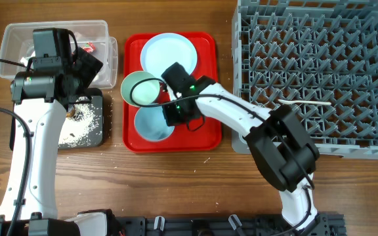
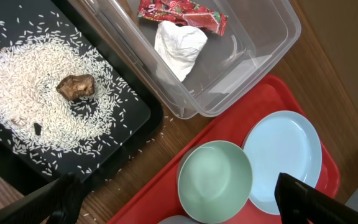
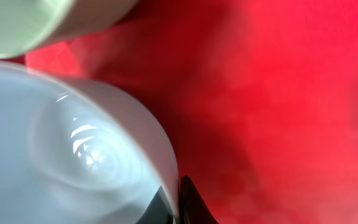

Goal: Sort waste into correct bins and load items into the dishwasher rack
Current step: 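Reach the right gripper to the blue bowl and grasp its rim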

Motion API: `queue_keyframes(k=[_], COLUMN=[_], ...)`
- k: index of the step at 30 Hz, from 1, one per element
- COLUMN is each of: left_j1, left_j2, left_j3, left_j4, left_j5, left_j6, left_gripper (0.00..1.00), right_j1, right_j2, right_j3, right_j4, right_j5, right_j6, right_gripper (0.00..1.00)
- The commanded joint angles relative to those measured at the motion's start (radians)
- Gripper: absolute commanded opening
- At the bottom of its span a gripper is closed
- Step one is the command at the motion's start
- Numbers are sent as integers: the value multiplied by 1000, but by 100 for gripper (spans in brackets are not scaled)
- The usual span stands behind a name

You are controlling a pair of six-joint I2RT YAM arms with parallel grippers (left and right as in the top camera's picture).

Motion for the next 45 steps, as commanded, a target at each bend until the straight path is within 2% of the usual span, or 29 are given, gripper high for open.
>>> queue_keyframes(k=[1,7,11,15,19,27,32,38,40,45], left_j1=[4,4,4,4,4,4,4,4,4,4], left_j2=[-16,-16,-16,-16,-16,-16,-16,-16,-16,-16], left_j3=[14,14,14,14,14,14,14,14,14,14], left_j4=[0,0,0,0,0,0,0,0,0,0], left_j5=[2,2,2,2,2,2,2,2,2,2], left_j6=[6,6,6,6,6,6,6,6,6,6], left_gripper=[100,100,100,100,100,100,100,100,100,100], right_j1=[-47,-101,-144,-188,-235,-296,-301,-302,-311,-347], right_j2=[-93,-359,-494,-486,-434,-296,-201,-177,-177,-159], right_j3=[2,2,1,1,1,1,1,0,0,0], right_j4=[-16,-99,-169,-185,-189,-127,-61,-21,92,488], right_j5=[33,310,725,1101,1335,1441,1590,1594,1627,1580], right_j6=[6,5,39,62,55,-106,-270,-311,-377,-673], right_gripper=[4,4,4,4,4,4,4,4,4,4])
